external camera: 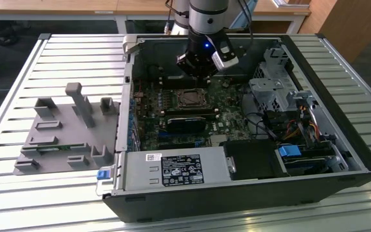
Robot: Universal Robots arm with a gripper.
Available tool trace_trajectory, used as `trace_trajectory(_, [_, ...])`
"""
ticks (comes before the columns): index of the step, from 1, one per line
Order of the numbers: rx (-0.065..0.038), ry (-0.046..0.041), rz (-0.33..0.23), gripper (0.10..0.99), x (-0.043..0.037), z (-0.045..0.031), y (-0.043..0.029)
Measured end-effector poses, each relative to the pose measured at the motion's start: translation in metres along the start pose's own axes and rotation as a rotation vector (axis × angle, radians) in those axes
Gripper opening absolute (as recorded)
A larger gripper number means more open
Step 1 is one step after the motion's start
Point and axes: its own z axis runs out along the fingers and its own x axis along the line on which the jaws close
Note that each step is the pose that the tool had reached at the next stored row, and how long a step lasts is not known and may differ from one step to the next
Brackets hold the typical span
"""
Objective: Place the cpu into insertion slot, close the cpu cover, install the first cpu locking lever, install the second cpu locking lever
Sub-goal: 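Install the second cpu locking lever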
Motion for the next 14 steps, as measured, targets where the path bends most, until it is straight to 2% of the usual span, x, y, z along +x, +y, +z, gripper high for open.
trace_trajectory(7, [0.000,0.0000,0.000,0.106,-0.0014,-0.0007,-0.0221])
trace_trajectory(8, [0.000,0.0000,0.000,0.106,-0.0017,-0.0010,-0.0278])
trace_trajectory(10, [0.000,0.0000,0.000,0.106,-0.0020,-0.0010,-0.0323])
trace_trajectory(12, [-0.001,0.0000,0.000,0.106,-0.0021,-0.0009,-0.0339])
trace_trajectory(13, [-0.005,0.0003,0.000,0.106,-0.0022,-0.0007,-0.0347])
trace_trajectory(14, [-0.017,0.0014,0.000,0.106,-0.0022,-0.0006,-0.0353])
